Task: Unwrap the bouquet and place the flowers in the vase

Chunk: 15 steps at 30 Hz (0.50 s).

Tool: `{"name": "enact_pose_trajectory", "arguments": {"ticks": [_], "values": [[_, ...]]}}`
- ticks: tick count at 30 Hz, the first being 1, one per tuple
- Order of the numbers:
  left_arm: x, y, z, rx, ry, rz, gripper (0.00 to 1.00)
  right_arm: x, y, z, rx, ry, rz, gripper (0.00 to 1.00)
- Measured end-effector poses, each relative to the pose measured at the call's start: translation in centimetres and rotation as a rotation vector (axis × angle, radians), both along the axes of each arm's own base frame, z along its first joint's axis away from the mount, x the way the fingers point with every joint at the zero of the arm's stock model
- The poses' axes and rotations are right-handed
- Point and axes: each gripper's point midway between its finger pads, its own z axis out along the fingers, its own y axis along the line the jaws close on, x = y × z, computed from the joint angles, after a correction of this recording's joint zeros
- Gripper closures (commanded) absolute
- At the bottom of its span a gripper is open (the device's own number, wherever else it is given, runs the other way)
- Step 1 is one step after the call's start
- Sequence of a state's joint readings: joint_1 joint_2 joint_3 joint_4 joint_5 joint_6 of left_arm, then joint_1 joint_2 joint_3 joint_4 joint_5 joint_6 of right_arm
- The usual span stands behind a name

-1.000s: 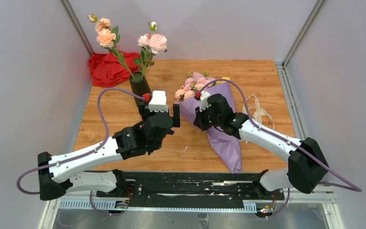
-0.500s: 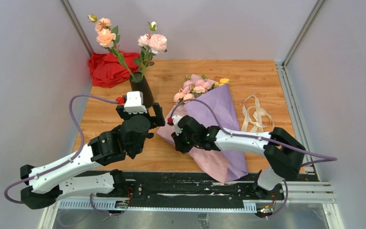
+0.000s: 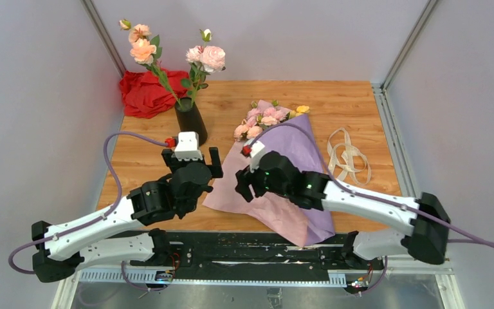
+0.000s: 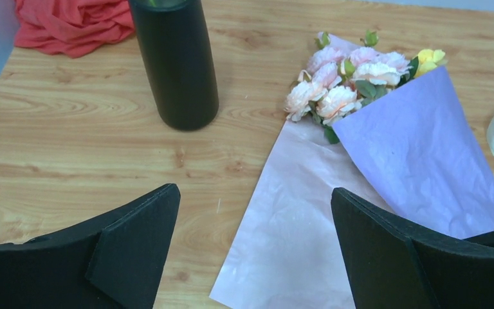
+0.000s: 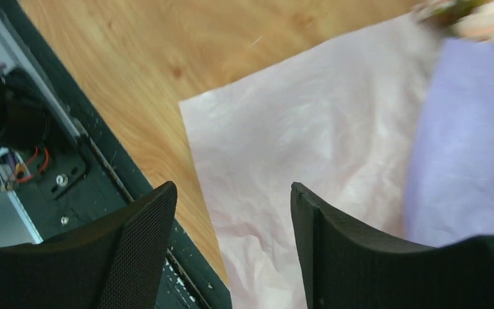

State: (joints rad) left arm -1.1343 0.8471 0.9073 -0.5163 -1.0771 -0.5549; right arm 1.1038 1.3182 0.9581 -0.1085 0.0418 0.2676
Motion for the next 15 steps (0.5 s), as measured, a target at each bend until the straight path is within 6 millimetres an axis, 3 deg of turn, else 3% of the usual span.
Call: {"name": "enact_pose_trajectory", "arguments": {"ticks": [3, 6, 15], "values": [[0.0, -0.5, -1.5, 0.012, 0.021, -0.012, 0.00, 1.0, -2.5, 4.2, 0.072, -0.111, -0.094, 0.27], [0.1, -1.6, -2.8, 0.013, 0.047, -0.033, 0.00, 2.1, -5.2, 5.1, 0.042, -0.181, -0.190, 0.24], [0.8, -6.8, -9.1, 0.037, 0.165, -0.116, 0.00, 5.5, -12.1, -0.9, -0.283, -0.179, -0.417, 0.24]]}}
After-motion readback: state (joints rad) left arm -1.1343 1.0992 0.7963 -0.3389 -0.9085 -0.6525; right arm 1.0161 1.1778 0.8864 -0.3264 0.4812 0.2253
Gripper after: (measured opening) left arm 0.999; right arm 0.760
